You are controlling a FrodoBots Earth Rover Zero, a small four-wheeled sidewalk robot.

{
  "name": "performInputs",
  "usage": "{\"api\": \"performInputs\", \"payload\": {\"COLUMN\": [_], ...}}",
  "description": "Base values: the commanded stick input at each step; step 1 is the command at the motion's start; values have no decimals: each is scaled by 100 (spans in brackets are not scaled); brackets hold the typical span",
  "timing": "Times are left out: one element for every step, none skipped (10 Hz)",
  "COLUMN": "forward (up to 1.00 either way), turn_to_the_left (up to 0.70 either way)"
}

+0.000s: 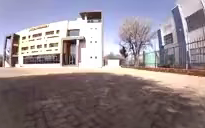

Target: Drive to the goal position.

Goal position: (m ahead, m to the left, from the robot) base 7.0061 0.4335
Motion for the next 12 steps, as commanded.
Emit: {"api": "performInputs", "payload": {"forward": [100, 100, 100, 100, 100, 100, 100, 100, 100, 100, 100, 100], "turn_to_the_left": [0, 0, 0, 0, 0, 0, 0, 0, 0, 0, 0, 0]}}
